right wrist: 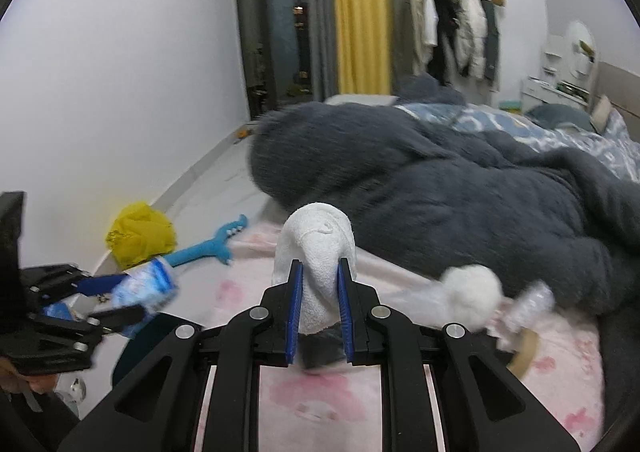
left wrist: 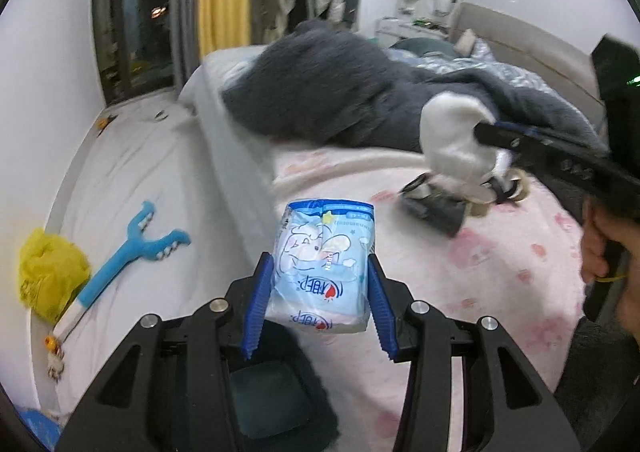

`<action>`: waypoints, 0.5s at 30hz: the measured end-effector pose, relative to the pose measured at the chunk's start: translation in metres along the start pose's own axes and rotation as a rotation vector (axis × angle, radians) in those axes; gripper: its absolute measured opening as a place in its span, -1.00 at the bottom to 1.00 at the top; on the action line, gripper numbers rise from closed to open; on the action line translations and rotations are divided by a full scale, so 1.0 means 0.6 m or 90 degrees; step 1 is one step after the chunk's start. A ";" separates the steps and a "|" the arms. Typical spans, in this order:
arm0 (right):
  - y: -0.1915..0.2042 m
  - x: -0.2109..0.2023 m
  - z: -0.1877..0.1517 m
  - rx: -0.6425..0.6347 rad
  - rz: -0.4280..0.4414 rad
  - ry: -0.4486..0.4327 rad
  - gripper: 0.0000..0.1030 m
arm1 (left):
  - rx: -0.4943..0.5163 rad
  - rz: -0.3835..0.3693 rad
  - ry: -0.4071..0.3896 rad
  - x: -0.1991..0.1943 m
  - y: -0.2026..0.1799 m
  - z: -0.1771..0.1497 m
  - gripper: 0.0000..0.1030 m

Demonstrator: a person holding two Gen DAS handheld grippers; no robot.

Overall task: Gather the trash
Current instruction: 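Carry the wipe pack and mask over the green bin with both tools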

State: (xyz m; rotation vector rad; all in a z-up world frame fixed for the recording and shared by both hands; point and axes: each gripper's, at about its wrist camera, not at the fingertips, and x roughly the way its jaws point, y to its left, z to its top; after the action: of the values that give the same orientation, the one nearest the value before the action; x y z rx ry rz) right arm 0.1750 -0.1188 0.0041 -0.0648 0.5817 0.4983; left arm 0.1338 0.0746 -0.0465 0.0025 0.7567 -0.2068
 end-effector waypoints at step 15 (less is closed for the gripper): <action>0.192 0.077 -0.010 -0.079 0.133 0.061 -0.67 | -0.108 0.067 0.118 0.042 0.131 -0.069 -0.05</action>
State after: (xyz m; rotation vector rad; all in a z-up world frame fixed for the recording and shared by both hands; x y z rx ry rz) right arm 0.1513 0.0015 -0.0167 -0.1477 0.6547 0.7370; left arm 0.1382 0.1501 -0.0997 -0.1002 0.9545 -0.0416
